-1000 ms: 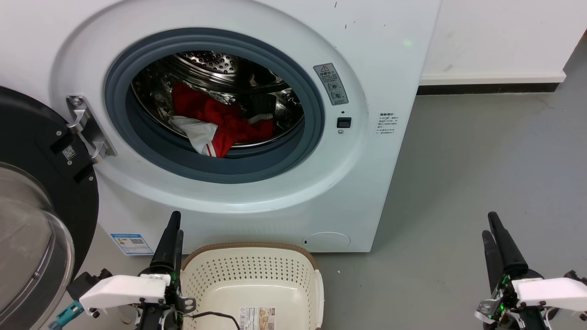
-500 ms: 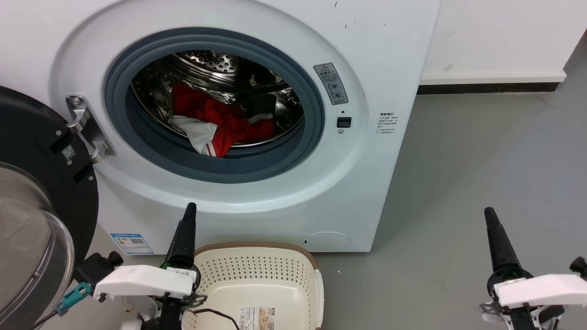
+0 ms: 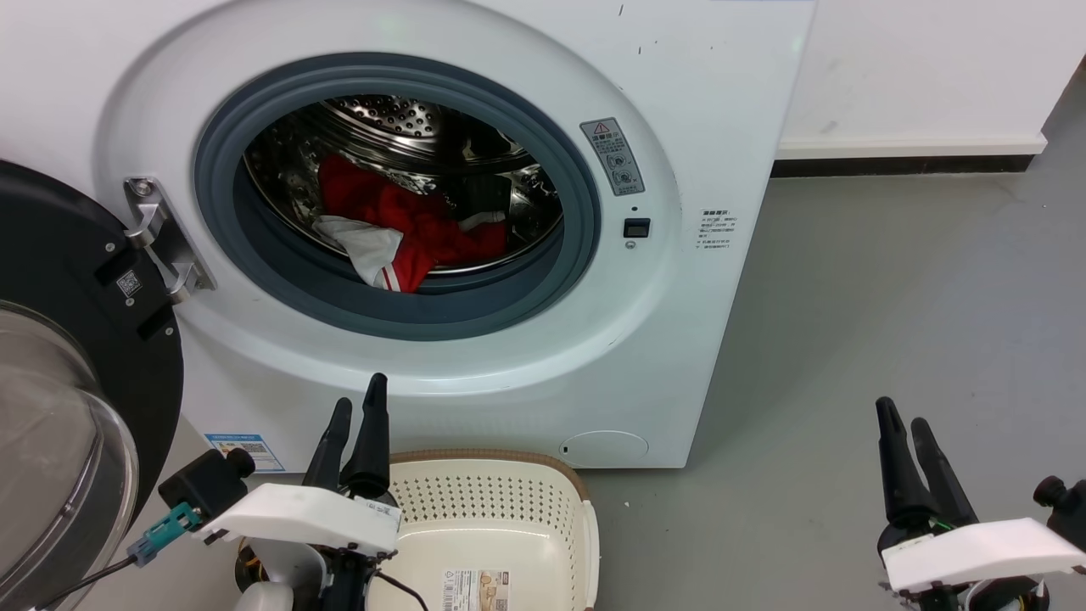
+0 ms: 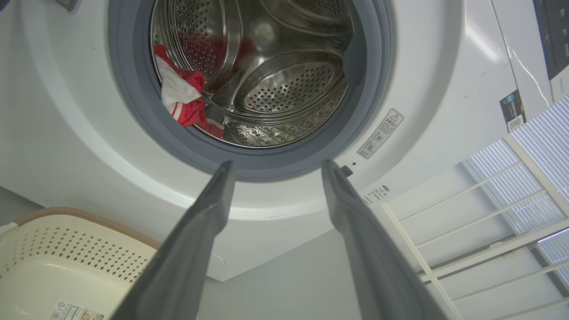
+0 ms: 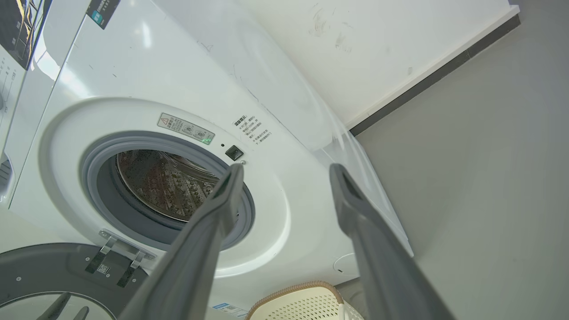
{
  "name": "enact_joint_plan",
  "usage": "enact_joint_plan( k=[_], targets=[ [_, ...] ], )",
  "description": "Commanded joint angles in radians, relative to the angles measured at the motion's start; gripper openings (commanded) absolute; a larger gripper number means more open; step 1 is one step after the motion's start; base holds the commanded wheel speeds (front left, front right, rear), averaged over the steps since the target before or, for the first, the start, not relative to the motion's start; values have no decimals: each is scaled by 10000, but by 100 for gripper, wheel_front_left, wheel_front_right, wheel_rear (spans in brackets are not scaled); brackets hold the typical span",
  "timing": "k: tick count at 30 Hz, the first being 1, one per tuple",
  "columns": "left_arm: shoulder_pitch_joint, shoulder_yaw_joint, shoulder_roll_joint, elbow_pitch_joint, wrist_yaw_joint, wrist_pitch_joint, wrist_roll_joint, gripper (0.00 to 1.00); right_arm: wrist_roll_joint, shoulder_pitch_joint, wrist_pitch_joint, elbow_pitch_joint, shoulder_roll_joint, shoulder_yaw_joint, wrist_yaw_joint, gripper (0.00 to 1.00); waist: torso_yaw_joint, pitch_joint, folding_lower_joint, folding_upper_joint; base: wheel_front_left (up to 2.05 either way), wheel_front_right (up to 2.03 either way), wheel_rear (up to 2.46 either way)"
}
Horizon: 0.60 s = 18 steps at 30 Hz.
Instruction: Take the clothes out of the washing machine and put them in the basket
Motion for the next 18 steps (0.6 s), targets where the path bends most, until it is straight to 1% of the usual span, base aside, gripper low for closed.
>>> enact_joint_plan(
  k=[1, 2, 18],
  targets=[
    [-235, -91, 20, -111, 63, -144, 516, 100, -506, 29, -138, -161, -6, 56, 0, 100, 6, -4, 0, 0, 0, 0, 0],
    [-235, -91, 20, -111, 63, -144, 516, 100, -506, 29, -138, -161, -6, 56, 0, 100, 6, -4, 0, 0, 0, 0, 0],
    [-189, -194, 21, -74, 261, -621, 2964, 100, -2716, 247, -609, -231, -3, 133, 0, 100, 29, -30, 0, 0, 0, 0, 0]
  ],
)
